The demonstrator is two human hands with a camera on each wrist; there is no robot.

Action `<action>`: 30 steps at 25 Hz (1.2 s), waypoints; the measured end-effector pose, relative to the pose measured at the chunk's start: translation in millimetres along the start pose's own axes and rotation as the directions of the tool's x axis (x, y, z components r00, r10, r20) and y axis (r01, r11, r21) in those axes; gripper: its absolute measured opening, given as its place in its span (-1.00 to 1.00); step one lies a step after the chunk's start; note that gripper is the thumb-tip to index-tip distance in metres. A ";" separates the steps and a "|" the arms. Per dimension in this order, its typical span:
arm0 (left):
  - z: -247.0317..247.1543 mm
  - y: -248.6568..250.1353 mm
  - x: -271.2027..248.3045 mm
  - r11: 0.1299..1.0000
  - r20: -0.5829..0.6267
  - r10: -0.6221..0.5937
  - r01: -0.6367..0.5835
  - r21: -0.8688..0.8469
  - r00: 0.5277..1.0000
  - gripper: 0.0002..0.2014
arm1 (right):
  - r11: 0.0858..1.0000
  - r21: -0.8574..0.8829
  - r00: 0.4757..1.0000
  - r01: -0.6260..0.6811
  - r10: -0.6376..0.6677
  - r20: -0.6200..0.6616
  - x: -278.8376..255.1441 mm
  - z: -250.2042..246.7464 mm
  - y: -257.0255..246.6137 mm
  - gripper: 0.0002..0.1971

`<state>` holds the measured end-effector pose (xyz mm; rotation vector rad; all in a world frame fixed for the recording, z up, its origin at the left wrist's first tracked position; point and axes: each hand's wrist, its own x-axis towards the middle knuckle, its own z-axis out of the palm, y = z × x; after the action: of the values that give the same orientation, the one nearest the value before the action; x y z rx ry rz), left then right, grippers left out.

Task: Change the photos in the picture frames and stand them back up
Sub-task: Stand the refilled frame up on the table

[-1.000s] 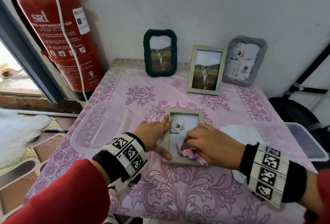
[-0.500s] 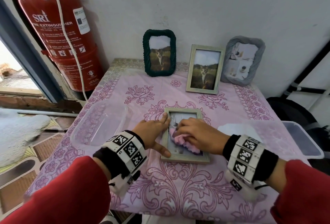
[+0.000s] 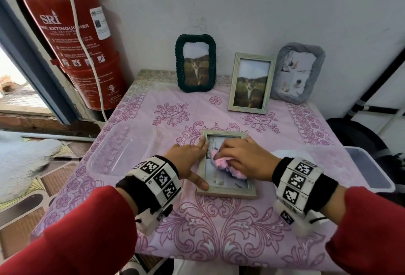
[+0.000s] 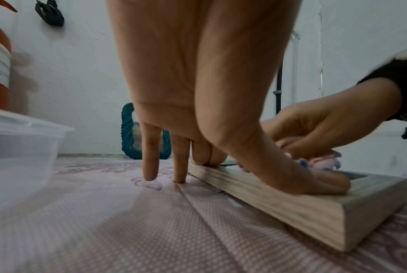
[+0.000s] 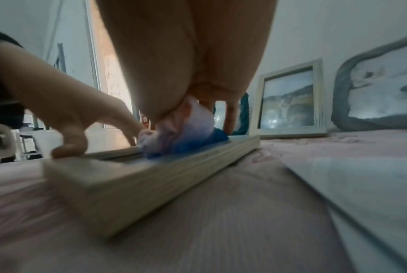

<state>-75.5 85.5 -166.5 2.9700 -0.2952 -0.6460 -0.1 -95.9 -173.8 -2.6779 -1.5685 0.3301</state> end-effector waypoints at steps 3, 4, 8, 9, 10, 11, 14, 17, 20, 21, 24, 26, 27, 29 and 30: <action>-0.2 -0.2 -0.3 1.000 -0.003 -0.003 0.003 0.006 1.000 0.14 | 0.995 0.063 0.997 0.075 -0.076 0.012 -12.9 10.9 -15.9 -0.65; -0.4 -0.1 -0.5 1.000 0.000 -0.006 0.006 0.006 1.000 0.14 | 0.995 0.033 0.996 0.093 -0.093 0.006 -20.4 12.2 -17.5 -0.65; -0.3 -0.5 -0.8 1.000 -0.002 -0.005 0.006 0.013 1.000 0.15 | 0.977 -0.200 0.997 0.070 -0.072 -0.004 -44.9 3.1 -6.6 -0.68; -0.2 -0.7 -0.9 1.000 -0.004 -0.005 0.005 0.012 1.000 0.15 | 0.962 -0.268 0.999 0.053 -0.055 0.002 -46.0 0.2 -3.6 -0.67; 0.3 -0.7 -0.9 1.000 -0.004 -0.005 0.005 0.010 1.000 0.15 | 0.945 -0.324 0.999 0.035 -0.035 0.006 -44.8 -1.9 -1.1 -0.67; 0.9 -0.6 -1.1 1.000 -0.003 -0.005 0.005 0.010 1.000 0.15 | 0.932 -0.363 1.000 0.017 -0.016 0.003 -41.7 -3.6 0.3 -0.67; 1.7 -1.2 -0.3 1.000 -0.006 -0.001 0.001 0.003 1.000 0.15 | 0.910 -0.413 0.999 -0.046 0.032 -0.041 -26.4 -5.2 6.1 -0.66; 2.7 -3.3 1.1 1.000 -0.005 0.009 -0.009 -0.021 1.000 0.15 | 0.925 -0.366 0.992 -0.103 0.069 -0.103 -5.7 -4.7 16.2 -0.68; 5.5 -6.3 1.0 0.997 -0.019 0.023 -0.025 -0.076 1.000 0.14 | 0.977 -0.177 0.989 -0.117 0.098 -0.112 16.9 -3.5 26.4 -0.69; 6.3 -6.9 1.5 0.995 -0.024 0.029 -0.032 -0.091 0.999 0.14 | 0.990 -0.067 0.989 -0.124 0.118 -0.091 22.1 -3.1 29.3 -0.66; 7.5 -9.1 2.6 0.994 -0.025 0.038 -0.040 -0.104 0.999 0.14 | 0.985 0.128 0.991 -0.120 0.127 -0.049 30.1 1.6 31.8 -0.59; 7.6 -9.2 2.2 0.994 -0.027 0.045 -0.047 -0.103 0.999 0.13 | 0.984 0.151 0.993 -0.095 0.103 -0.049 31.0 3.6 26.3 -0.57; 7.5 -8.9 1.7 0.994 -0.028 0.044 -0.046 -0.096 0.999 0.13 | 0.986 0.153 0.995 -0.072 0.081 -0.052 29.9 3.5 21.5 -0.57; 6.8 -7.3 1.1 0.998 -0.021 0.029 -0.030 -0.063 0.999 0.14 | 0.987 0.160 0.998 -0.027 0.035 -0.047 22.7 2.7 9.2 -0.58; 6.3 -6.0 1.1 0.999 -0.013 0.018 -0.018 -0.044 1.000 0.15 | 0.987 0.162 0.999 -0.002 0.008 -0.036 16.5 2.3 3.0 -0.58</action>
<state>-76.1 90.8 -173.4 2.9251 -0.3023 -0.6225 9.8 -83.3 -179.2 -2.5507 -1.4579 0.3880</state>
